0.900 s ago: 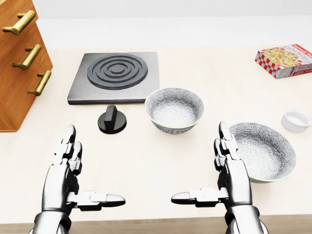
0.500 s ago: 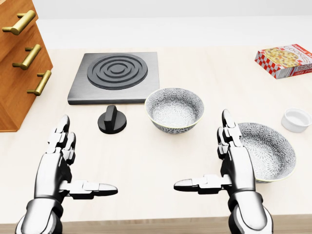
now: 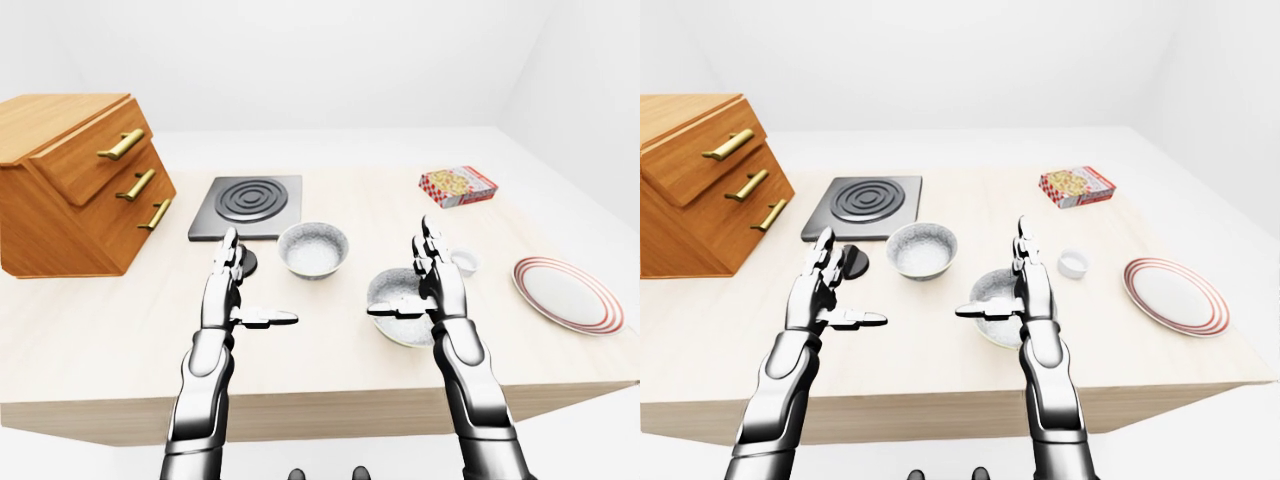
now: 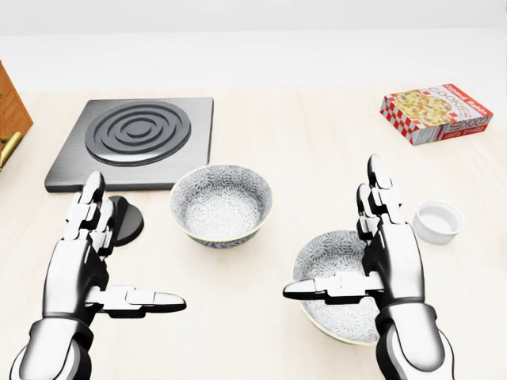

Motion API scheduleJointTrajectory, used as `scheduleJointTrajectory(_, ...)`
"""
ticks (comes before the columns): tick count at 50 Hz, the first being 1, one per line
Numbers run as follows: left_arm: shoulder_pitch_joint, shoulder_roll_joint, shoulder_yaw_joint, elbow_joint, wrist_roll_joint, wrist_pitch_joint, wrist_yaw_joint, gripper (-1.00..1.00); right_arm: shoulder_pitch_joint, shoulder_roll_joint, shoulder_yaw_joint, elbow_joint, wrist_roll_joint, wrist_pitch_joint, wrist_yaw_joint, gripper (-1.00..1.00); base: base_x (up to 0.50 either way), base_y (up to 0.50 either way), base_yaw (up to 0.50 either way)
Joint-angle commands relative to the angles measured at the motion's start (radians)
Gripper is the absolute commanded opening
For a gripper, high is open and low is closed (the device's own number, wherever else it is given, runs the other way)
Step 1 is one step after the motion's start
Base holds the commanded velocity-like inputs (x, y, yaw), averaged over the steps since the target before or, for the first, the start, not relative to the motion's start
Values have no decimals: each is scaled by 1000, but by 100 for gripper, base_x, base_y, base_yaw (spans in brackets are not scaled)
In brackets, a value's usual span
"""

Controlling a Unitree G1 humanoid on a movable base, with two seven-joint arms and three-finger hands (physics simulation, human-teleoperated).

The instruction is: Pick the akita bowl from table center and place it on the plate.

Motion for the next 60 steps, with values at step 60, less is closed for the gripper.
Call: scheduleJointTrajectory(60,-489,159,-45,847,583,-85,206,100,12,-9,-20,11,-52,0,-23,100,5,-17,0)
